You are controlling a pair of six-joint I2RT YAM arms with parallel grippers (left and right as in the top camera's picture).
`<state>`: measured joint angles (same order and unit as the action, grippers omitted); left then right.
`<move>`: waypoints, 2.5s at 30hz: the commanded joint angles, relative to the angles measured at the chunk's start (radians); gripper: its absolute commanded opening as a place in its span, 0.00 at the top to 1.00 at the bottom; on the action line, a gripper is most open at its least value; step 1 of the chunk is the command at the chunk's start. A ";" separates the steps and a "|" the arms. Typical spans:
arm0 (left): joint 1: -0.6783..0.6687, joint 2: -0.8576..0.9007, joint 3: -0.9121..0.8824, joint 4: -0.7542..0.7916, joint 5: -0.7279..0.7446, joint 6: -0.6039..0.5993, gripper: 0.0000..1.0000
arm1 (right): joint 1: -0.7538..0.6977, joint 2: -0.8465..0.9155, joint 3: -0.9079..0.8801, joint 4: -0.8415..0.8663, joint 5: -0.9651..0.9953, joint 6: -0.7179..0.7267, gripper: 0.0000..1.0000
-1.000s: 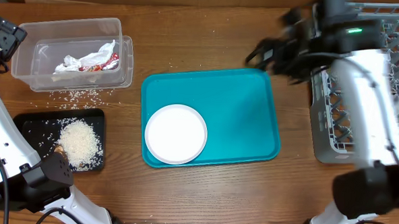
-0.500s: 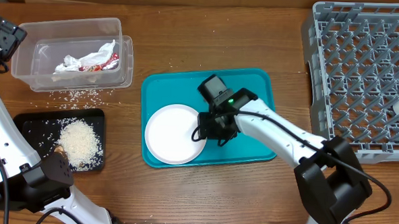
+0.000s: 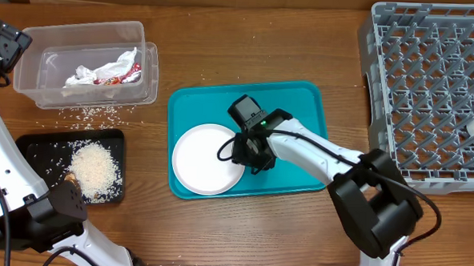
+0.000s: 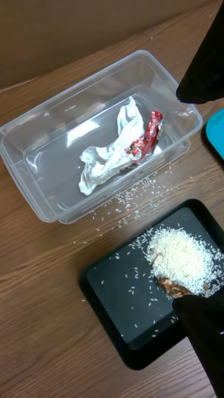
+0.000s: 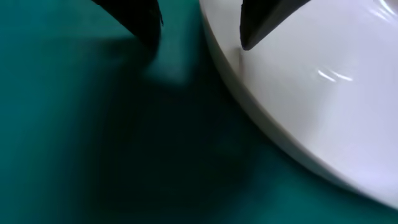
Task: Sort waste into correct bins and load items into the dishwasher
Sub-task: 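Move the right gripper to the white plate and grip its rim, then lift the white plate with the right gripper and stand it in the rack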
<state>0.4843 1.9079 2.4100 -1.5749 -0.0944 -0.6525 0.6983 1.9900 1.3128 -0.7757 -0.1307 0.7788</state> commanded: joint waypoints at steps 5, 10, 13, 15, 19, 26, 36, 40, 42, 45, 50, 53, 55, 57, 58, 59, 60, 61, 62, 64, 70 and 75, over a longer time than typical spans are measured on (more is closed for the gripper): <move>-0.007 0.002 0.002 0.002 -0.010 -0.006 0.00 | 0.002 0.024 0.007 -0.004 0.013 0.033 0.96; -0.007 0.002 0.002 0.002 -0.010 -0.006 0.00 | -0.072 -0.041 0.188 -0.163 0.017 -0.071 0.96; -0.007 0.002 0.002 0.002 -0.010 -0.006 0.00 | -0.174 -0.087 0.349 -0.314 0.084 -0.163 0.96; -0.007 0.002 0.002 0.002 -0.010 -0.006 0.00 | -0.257 -0.108 0.465 -0.433 0.178 -0.207 0.96; -0.007 0.002 0.002 0.002 -0.010 -0.006 0.00 | -0.453 -0.116 0.687 -0.599 0.283 -0.357 0.96; -0.007 0.002 0.002 0.002 -0.010 -0.006 0.00 | -0.742 -0.111 0.780 -0.539 0.571 -0.500 0.96; -0.007 0.002 0.002 0.002 -0.010 -0.006 0.00 | -0.834 0.012 0.767 -0.374 0.817 -0.499 0.96; -0.007 0.002 0.002 0.002 -0.010 -0.006 0.00 | -0.817 0.084 0.767 -0.314 0.917 -0.499 0.96; -0.007 0.002 0.002 0.002 -0.010 -0.006 0.00 | -0.806 0.103 0.767 -0.292 0.950 -0.499 0.96; -0.007 0.002 0.002 0.002 -0.010 -0.006 0.00 | -0.798 0.115 0.767 -0.280 0.938 -0.499 0.96; -0.007 0.002 0.002 0.002 -0.010 -0.006 0.00 | -0.783 0.115 0.767 -0.278 0.896 -0.499 0.96; -0.007 0.002 0.002 0.002 -0.010 -0.006 0.00 | -0.762 0.115 0.767 -0.294 0.892 -0.499 0.96; -0.007 0.002 0.002 0.002 -0.010 -0.006 0.00 | -0.748 0.115 0.767 -0.302 0.892 -0.499 0.90; -0.007 0.002 0.002 0.002 -0.010 -0.006 0.00 | -0.735 0.115 0.767 -0.312 0.888 -0.498 0.77; -0.007 0.002 0.002 0.002 -0.010 -0.006 0.00 | -0.725 0.113 0.767 -0.323 0.877 -0.497 0.66; -0.007 0.002 0.002 0.002 -0.010 -0.006 0.00 | -0.716 0.109 0.768 -0.334 0.861 -0.493 0.44; -0.007 0.002 0.002 0.002 -0.010 -0.006 0.00 | -0.704 0.102 0.771 -0.348 0.834 -0.491 0.31; -0.007 0.002 0.002 0.002 -0.010 -0.006 0.00 | -0.696 0.093 0.774 -0.360 0.815 -0.491 0.25; -0.007 0.002 0.002 0.002 -0.010 -0.006 0.00 | -0.686 0.081 0.778 -0.372 0.800 -0.489 0.16; -0.007 0.002 0.002 0.002 -0.010 -0.006 0.00 | -0.669 0.043 0.785 -0.396 0.789 -0.458 0.07; -0.007 0.002 0.002 0.002 -0.010 -0.006 0.00 | -0.674 -0.139 0.790 -0.410 0.684 -0.430 0.04; -0.007 0.002 0.002 0.002 -0.010 -0.006 0.00 | -0.814 -0.182 0.790 -0.405 0.633 -0.404 0.64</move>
<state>0.4843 1.9079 2.4100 -1.5749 -0.0944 -0.6525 -0.0166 1.8355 2.0853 -1.1820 0.5518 0.3405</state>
